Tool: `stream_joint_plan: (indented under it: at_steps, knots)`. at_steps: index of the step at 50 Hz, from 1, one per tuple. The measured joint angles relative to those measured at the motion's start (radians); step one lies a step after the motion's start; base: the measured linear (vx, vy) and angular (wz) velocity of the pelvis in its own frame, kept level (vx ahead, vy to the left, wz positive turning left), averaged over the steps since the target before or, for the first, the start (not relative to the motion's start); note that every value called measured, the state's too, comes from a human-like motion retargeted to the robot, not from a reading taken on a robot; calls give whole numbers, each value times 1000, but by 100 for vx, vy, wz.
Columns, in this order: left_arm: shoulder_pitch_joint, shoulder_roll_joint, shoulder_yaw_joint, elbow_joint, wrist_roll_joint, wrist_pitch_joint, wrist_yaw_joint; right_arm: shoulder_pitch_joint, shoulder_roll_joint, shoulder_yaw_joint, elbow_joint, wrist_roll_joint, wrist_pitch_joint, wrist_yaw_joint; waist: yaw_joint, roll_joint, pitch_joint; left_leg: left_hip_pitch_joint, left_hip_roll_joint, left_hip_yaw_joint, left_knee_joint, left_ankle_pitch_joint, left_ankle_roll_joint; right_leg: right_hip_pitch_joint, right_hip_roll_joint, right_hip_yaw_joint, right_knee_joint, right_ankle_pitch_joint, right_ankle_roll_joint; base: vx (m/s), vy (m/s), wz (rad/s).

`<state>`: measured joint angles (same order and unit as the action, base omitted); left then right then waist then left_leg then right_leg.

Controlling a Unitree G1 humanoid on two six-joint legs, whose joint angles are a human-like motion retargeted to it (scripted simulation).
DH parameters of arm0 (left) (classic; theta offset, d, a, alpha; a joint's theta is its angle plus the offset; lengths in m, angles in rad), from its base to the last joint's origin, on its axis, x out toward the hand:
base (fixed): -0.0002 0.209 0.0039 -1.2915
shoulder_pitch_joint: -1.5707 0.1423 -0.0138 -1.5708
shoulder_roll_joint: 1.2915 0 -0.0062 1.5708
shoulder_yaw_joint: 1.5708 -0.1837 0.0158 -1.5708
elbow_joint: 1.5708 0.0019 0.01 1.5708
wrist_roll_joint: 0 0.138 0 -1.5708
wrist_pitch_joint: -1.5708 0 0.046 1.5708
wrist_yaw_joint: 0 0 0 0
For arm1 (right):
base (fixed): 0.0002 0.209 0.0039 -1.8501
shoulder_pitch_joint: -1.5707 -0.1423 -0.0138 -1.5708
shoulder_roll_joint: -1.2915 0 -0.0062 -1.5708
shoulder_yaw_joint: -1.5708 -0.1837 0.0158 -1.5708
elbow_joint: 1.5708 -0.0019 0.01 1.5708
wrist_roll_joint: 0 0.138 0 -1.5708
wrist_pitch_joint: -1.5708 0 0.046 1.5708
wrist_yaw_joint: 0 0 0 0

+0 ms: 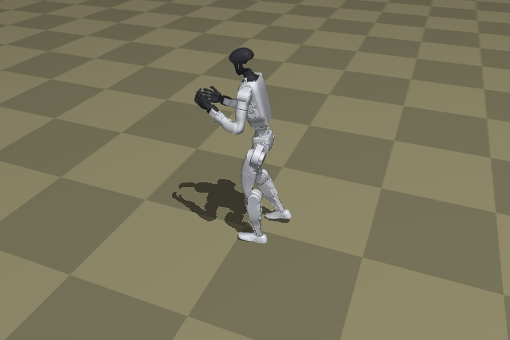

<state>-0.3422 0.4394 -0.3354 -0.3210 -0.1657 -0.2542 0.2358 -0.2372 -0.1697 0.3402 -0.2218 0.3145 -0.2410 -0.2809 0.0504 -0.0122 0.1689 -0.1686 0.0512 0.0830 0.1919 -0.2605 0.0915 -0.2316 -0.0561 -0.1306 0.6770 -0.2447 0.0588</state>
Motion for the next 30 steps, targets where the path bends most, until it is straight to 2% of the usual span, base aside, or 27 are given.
stream_joint_plan:
  at_steps: [2,4,7,10,13,15,17,20,23,25,26,28,30]
  knots:
    - [218,33,38,32,-84,-3,-77,-103,15,20,-40,-20,-11,12,54,-19,-50,-42,-24,-7,-72,86,-25,101,35,84,-154,59,31,-78,-5,-6]
    - [353,53,59,52,-156,0,-149,-218,5,34,-86,-30,-18,26,113,-59,-70,-89,-78,-20,-66,94,-31,196,3,131,-357,19,51,-85,-3,15]
    - [392,50,60,48,-201,-8,-199,-395,-29,66,-133,-18,-39,34,201,-135,-45,-189,-152,6,186,-18,27,227,-94,110,-537,-107,48,-92,-1,9]
    - [300,-16,51,44,-166,-26,-172,-480,-86,90,-103,0,-71,23,250,-164,7,-267,-109,58,598,-168,84,124,-112,108,-452,-160,1,-90,0,-16]
    - [188,-94,-8,49,-99,-26,-112,-394,-143,89,-10,-100,-44,-12,194,-205,0,-229,-70,49,747,-229,83,17,-106,102,-378,-112,4,-81,-3,50]
    - [88,-118,-84,47,-63,-13,-79,-261,-177,76,33,-144,-15,-35,137,-227,-19,-154,-69,8,718,-226,46,-6,-109,64,-410,-54,11,-72,2,120]
    - [-55,-126,-172,41,-32,1,-65,-57,-207,21,37,-87,-1,-35,102,-236,-32,-56,-92,-78,614,-186,-14,0,-116,11,-475,10,22,-70,13,150]
    - [-268,-156,-278,5,17,10,-85,279,-252,-104,30,37,26,34,65,-229,-42,74,-118,-208,438,-112,-92,3,-138,-85,-568,117,63,-75,27,168]
    - [-439,-214,-360,-26,73,-3,-95,510,-356,-171,39,65,57,141,21,-190,-20,161,-82,-202,246,-195,-121,-25,-167,-152,-593,170,111,-86,44,158]
    - [-531,-259,-404,-33,100,-16,-85,579,-443,-163,42,86,54,184,-8,-148,15,193,-66,-197,125,-290,-101,-60,-183,-147,-543,143,120,-91,51,120]
    - [-556,-268,-417,-35,106,-13,-79,574,-476,-140,44,98,48,178,-19,-128,33,187,-66,-209,103,-310,-59,-82,-185,-131,-474,108,108,-91,50,87]
    - [-569,-256,-429,-39,108,3,-75,533,-516,-102,45,106,42,151,-30,-91,59,144,-70,-232,122,-322,24,-124,-183,-110,-292,26,68,-86,45,45]
    - [-516,-189,-408,-46,99,32,-88,447,-507,-88,42,89,46,117,-22,-66,63,68,-78,-225,189,-291,57,-156,-179,-117,-69,-63,7,-76,39,-16]
